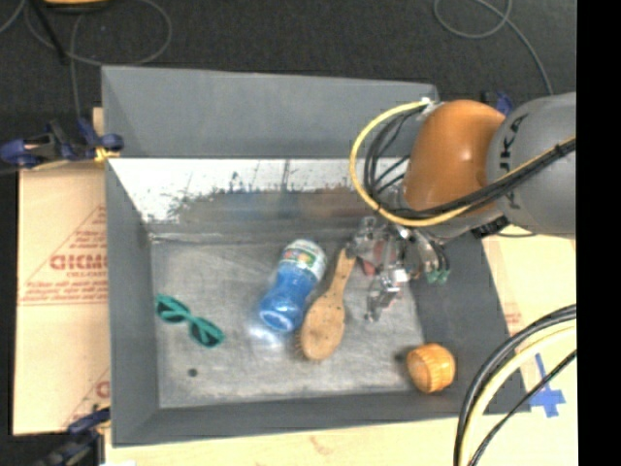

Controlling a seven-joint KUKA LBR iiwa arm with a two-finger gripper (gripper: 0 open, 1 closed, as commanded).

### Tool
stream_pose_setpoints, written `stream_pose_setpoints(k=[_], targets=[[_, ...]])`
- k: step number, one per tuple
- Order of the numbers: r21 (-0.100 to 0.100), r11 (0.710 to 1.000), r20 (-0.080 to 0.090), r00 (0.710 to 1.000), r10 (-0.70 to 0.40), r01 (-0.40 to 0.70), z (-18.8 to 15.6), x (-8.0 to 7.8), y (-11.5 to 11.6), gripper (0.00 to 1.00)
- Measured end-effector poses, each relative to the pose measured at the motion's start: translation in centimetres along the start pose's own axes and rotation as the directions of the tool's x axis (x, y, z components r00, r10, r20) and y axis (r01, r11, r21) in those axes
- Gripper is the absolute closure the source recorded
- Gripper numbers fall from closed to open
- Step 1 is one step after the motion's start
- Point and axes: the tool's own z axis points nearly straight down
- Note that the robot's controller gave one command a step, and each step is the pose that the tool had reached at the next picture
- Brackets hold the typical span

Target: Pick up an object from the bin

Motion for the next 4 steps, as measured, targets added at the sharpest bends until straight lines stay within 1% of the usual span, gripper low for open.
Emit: stream_pose_setpoints(k=[1,2,4], targets=[[0.000,0.938,0.002,0.938,-0.347,0.347,5.8,2.9,3.4,0.00],[-0.002,0.920,0.007,0.920,-0.391,0.391,6.1,2.0,1.8,1.00],[-0.002,0.920,0.006,0.920,-0.392,0.392,5.8,2.1,1.9,1.00]])
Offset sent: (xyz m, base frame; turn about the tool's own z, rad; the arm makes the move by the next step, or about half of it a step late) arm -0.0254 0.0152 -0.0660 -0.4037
